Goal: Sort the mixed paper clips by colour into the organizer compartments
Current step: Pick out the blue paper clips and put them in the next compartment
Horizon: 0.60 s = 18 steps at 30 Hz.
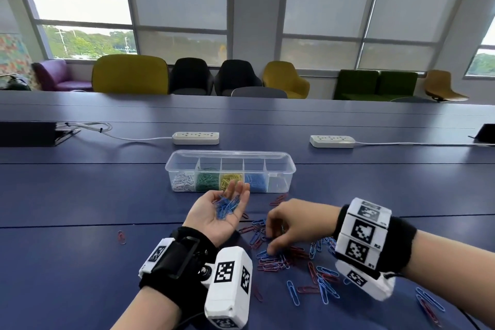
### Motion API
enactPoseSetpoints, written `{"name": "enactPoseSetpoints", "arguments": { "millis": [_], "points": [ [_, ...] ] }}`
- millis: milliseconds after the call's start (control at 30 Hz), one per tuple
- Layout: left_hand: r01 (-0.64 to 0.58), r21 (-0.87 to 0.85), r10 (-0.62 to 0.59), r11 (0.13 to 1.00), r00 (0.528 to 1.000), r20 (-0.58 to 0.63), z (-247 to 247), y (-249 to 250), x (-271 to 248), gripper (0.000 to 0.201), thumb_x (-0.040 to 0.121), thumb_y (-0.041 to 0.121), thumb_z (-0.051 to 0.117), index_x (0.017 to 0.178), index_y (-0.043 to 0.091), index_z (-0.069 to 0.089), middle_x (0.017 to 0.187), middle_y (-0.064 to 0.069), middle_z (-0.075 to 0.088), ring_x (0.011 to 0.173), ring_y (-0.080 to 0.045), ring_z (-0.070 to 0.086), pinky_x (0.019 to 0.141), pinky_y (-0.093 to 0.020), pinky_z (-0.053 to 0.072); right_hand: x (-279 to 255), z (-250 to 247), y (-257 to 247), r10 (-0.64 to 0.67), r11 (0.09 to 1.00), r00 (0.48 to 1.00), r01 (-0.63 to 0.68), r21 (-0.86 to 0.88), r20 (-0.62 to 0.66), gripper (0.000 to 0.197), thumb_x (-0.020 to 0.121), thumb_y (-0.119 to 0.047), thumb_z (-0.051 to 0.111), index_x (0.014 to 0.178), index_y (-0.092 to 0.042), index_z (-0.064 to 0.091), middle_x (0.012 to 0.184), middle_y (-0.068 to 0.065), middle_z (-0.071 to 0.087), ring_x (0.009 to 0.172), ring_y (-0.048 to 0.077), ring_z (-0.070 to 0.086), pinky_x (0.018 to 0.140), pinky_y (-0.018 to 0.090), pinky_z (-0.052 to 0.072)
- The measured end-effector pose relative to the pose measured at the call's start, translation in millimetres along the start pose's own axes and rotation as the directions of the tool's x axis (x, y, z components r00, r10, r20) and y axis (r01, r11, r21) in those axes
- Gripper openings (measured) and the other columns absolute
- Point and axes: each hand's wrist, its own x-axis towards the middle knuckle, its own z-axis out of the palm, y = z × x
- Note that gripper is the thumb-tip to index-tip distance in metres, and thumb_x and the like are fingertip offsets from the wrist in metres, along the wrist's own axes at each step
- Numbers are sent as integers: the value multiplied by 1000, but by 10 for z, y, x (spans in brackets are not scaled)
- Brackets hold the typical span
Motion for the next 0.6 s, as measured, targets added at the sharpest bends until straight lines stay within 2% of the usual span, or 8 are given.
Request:
{"name": "enactPoseSetpoints", "arguments": {
  "millis": [100,167,233,300,367,433,600],
  "points": [
    [-2,26,2,1000,1000,-9,-16,-15,-2,34,93,7,30,78,-1,59,68,-16,66,59,-30,69,62,-43,56,47,50,-40,13,1000,1000,-13,-14,-11,43,74,-41,75,104,-13,62,101,3,65,83,12,54,74,24,44],
    [-1,45,2,999,1000,-14,-28,-25,-4,34,94,8,30,78,-1,59,69,-16,66,59,-29,69,60,-41,57,55,57,-51,-8,999,1000,7,-36,-30,39,76,-34,75,106,-12,61,101,3,66,79,11,53,68,20,42],
    [-2,60,3,998,1000,-20,-33,-37,-8,33,94,8,31,79,-1,59,70,-16,66,59,-29,69,58,-40,57,36,58,-45,-23,1000,998,22,-19,-52,35,78,-26,74,106,-13,59,96,2,64,69,7,50,60,15,39],
    [-5,67,6,998,1000,-26,-29,-40,-6,32,94,7,31,79,-1,59,69,-16,66,58,-28,69,58,-40,57,16,63,-34,-25,1000,997,27,13,-76,34,76,-23,76,103,-15,56,91,-3,57,62,0,46,56,10,36],
    [-4,67,6,998,1000,-26,-27,-39,-4,32,94,7,32,79,-1,59,68,-15,66,58,-28,69,59,-40,57,10,79,-28,-17,999,996,19,26,-90,34,75,-24,77,100,-15,56,90,-3,56,64,3,47,58,11,37],
    [-5,70,7,998,1000,-25,-23,-39,-11,32,94,7,32,80,-1,59,68,-15,66,57,-28,69,59,-40,57,22,100,-22,-4,999,996,7,34,-92,32,76,-24,76,101,-10,61,92,2,63,71,9,52,61,12,40],
    [-13,64,14,998,1000,-22,-27,-50,-19,31,93,7,32,81,-1,59,68,-16,66,57,-28,69,59,-41,56,53,102,-46,-26,999,995,29,27,-96,24,81,-21,72,100,-7,68,97,9,71,78,13,60,74,17,45]
  ]
}}
